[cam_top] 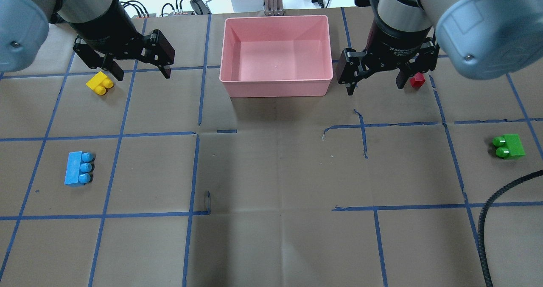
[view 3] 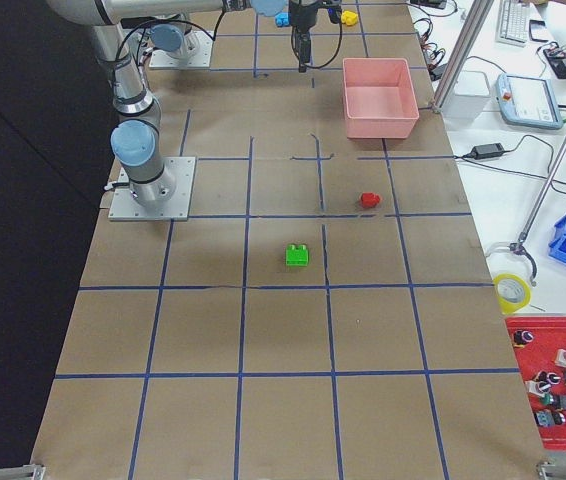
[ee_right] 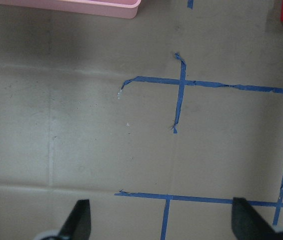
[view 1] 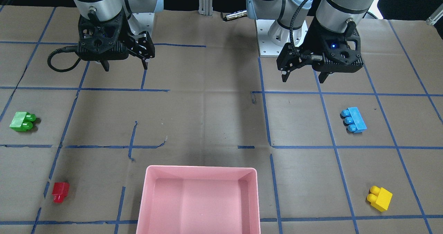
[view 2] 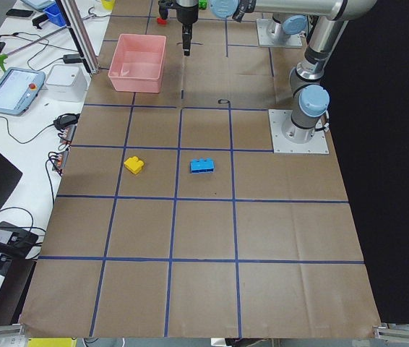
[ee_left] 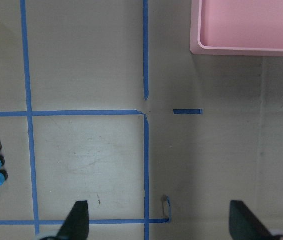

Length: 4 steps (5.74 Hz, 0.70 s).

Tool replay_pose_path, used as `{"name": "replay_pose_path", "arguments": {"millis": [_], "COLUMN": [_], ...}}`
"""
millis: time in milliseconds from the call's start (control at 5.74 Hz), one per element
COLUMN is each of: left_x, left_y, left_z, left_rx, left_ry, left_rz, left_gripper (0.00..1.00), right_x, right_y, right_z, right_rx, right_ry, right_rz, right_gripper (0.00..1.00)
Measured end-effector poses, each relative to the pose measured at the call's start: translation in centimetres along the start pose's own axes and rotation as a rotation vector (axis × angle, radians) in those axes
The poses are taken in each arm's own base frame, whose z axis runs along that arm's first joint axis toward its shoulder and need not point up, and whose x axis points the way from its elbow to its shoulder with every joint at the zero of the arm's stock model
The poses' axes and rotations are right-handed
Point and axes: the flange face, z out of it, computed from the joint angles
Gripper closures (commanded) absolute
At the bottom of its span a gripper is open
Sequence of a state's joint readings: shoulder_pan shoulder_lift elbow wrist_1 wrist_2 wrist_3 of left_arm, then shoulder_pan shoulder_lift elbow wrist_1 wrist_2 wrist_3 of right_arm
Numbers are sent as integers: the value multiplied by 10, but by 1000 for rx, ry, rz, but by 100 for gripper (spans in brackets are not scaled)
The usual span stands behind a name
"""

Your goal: Put all blocks into box

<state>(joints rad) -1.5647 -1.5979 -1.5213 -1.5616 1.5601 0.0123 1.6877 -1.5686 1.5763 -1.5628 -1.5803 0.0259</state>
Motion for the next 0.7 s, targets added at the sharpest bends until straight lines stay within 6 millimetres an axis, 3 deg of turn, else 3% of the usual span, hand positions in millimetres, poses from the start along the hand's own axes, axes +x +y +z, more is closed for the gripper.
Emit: {"name": "replay_pose_path", "arguments": {"millis": [697], "left_x": [-2], "left_y": [5], "left_z": [-3], "left_rx": [5], "left_ry": [2], "left_rz": [-6], "left_gripper": [1], "right_x": [27], "right_y": [-8], "right_z": [3], "right_rx": [3], "right_ry": [0], "right_rz": [52], "right_gripper": [0]}}
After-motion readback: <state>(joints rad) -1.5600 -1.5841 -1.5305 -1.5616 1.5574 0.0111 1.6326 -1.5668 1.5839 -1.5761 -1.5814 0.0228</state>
